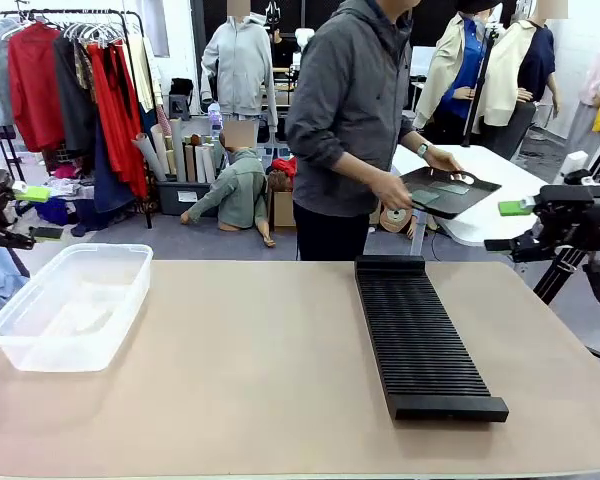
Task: Sort PCBs into racks and boxes based on the side picked up.
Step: Pick up the Blank PCB handed by the Human.
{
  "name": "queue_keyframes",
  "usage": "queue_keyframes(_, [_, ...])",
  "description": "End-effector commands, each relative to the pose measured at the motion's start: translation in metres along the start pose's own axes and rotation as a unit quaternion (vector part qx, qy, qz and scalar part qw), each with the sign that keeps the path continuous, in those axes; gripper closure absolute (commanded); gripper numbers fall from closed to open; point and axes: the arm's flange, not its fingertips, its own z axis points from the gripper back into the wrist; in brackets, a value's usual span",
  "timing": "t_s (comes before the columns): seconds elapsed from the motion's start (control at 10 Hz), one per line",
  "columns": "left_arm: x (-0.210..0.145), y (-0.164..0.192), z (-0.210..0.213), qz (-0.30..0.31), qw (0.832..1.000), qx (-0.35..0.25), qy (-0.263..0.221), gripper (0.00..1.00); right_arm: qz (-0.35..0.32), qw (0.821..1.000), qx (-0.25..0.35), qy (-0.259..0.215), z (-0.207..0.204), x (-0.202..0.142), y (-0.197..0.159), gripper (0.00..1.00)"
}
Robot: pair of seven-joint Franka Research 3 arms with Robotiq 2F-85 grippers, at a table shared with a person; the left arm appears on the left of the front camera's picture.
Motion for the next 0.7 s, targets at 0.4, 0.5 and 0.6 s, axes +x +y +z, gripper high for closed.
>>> queue_keyframes(0.4, [-0.002, 0.002, 0.005, 0.0, 1.0, -0.003, -0.016, 0.0, 0.003, 1.0, 0.005, -0.013, 0.006, -0.002, 0.0, 0.0])
queue_keyframes(0.5, [-0.002, 0.002, 0.005, 0.0, 1.0, -0.003, -0.016, 0.0, 0.003, 1.0, 0.005, -0.013, 0.006, -0.002, 0.0, 0.0])
queue_keyframes(0.6, [-0.002, 0.002, 0.005, 0.0, 1.0, -0.003, -0.016, 0.0, 0.003, 1.0, 0.005, -0.013, 0.006, -0.002, 0.0, 0.0])
